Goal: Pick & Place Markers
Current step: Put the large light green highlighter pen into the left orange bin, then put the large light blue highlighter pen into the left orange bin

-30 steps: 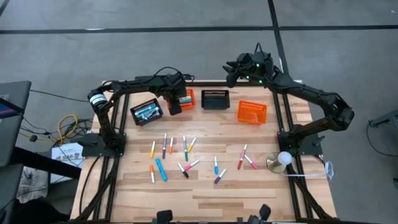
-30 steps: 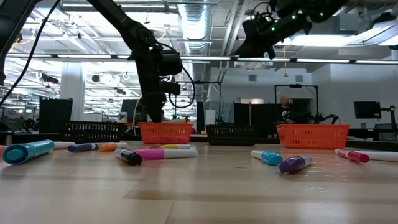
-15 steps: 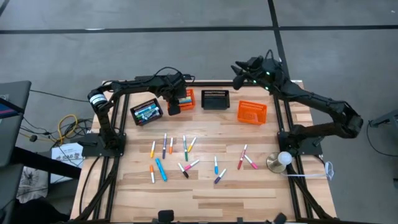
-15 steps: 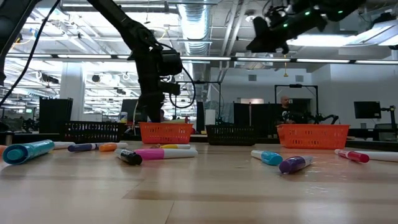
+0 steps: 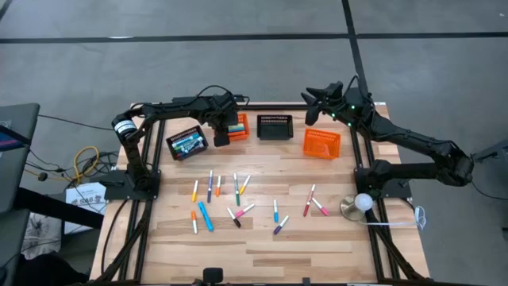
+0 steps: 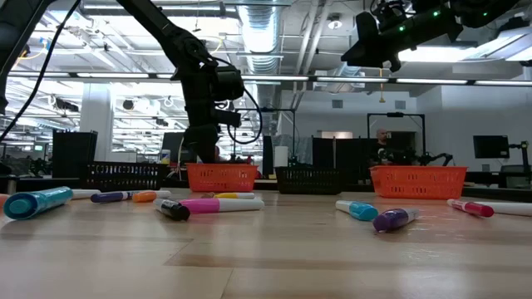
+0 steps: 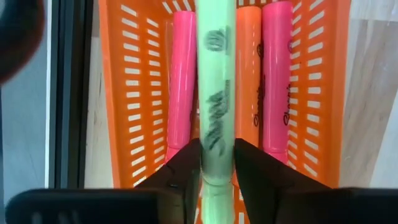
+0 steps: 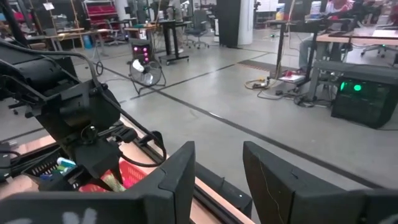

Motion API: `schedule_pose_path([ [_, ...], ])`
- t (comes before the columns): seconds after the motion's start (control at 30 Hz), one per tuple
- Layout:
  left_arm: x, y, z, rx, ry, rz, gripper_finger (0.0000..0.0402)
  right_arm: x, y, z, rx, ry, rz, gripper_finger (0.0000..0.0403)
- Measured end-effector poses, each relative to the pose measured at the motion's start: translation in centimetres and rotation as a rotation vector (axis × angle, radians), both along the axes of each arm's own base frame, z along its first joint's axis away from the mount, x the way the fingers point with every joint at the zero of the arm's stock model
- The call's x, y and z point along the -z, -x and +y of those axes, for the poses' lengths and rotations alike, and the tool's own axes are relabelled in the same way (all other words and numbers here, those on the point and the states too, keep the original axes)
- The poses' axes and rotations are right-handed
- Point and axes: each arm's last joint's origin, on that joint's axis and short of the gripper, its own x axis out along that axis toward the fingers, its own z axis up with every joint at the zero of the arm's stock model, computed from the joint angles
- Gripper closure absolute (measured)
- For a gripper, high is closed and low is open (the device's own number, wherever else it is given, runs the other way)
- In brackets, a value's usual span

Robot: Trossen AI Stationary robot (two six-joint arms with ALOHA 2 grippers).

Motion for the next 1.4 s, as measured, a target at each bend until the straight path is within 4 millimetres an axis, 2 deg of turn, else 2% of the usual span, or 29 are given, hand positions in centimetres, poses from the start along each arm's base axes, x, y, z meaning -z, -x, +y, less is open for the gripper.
schedule_pose_path([
  [0.3,-0.5,0.1,-0.1,-0.002,-0.021,-0.011,0.0242,0.0,-0.1,0.1,-0.004,-0.008,-0.003,0.0278],
  [0.4,-2.2,0.3,-0.5,-0.017,-0.102,-0.021,0.0233,0.0,-0.1,0.1,-0.003,-0.008,-0.002,0.0278],
  [0.57,-6.5,0.8,-2.6,-0.003,-0.194,-0.136,0.0229,-0.1,0.1,0.2,-0.002,-0.003,-0.009,0.0278],
  [0.7,-9.6,1.1,-4.9,-0.032,-0.178,-0.290,0.0230,0.0,0.8,0.6,0.000,0.002,-0.016,0.0278],
  [0.83,-11.3,1.0,-7.4,-0.013,-0.133,-0.393,0.0229,0.8,2.2,1.4,0.005,0.000,-0.017,0.0278],
  [0.97,-11.5,0.2,-9.9,-0.018,-0.075,-0.440,0.0229,1.2,3.4,2.7,-0.025,-0.012,-0.030,0.0278],
  [1.17,-10.3,-0.7,-13.6,-0.008,0.013,-0.443,0.0229,1.6,4.9,4.5,-0.067,-0.076,0.008,0.0278],
  [1.4,-10.1,-1.1,-16.8,-0.147,0.152,-0.502,0.0229,1.2,5.7,5.8,-0.113,-0.077,-0.002,0.0278],
])
